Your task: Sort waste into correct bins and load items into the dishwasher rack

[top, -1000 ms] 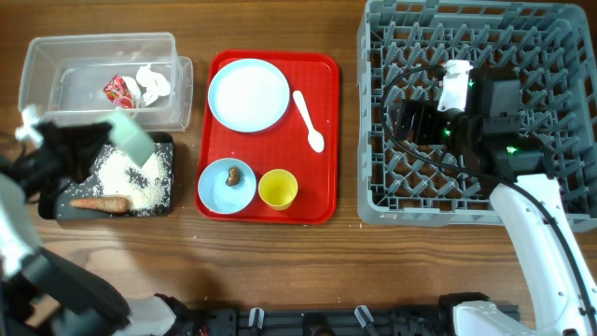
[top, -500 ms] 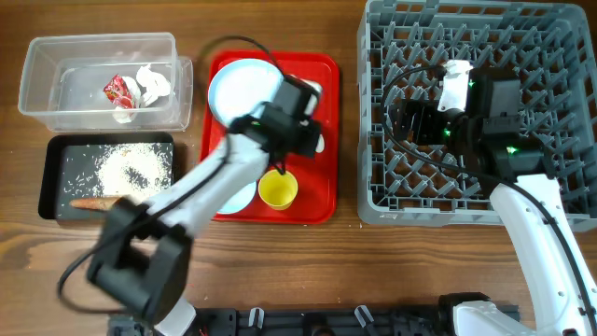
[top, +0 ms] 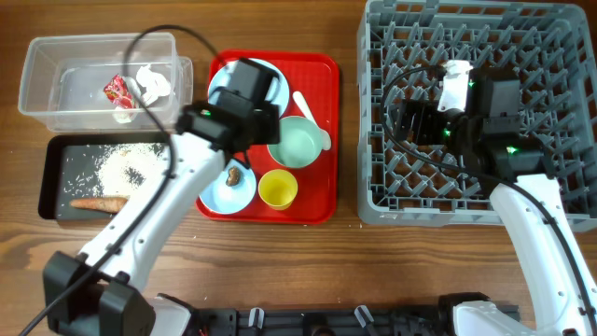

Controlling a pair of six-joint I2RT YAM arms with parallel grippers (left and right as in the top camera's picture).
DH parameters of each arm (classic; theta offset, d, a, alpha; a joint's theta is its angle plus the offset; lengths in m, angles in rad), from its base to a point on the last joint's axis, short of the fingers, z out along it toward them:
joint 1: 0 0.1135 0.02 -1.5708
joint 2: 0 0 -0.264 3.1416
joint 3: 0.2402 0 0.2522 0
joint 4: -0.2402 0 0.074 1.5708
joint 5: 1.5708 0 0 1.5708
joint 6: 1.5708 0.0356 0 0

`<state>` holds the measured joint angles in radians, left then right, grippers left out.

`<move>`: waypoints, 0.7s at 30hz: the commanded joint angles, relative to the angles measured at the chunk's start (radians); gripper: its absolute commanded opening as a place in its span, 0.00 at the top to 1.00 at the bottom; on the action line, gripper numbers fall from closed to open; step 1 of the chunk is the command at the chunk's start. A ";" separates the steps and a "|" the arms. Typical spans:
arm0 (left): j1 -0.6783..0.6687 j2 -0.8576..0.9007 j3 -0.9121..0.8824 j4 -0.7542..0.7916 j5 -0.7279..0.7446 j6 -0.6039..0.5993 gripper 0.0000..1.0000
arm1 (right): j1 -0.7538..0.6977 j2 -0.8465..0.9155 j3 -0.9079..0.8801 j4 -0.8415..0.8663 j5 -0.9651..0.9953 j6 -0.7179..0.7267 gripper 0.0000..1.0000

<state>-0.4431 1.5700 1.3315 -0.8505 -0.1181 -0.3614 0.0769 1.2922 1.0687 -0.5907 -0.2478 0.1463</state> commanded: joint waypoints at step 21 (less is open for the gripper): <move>0.067 0.250 -0.010 -0.170 0.100 -0.219 0.96 | 0.002 0.036 0.009 -0.005 -0.016 0.013 0.00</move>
<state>-0.3935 1.8530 1.2755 -0.9577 -0.0563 -0.5819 0.0769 1.3148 1.0687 -0.5953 -0.2478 0.1463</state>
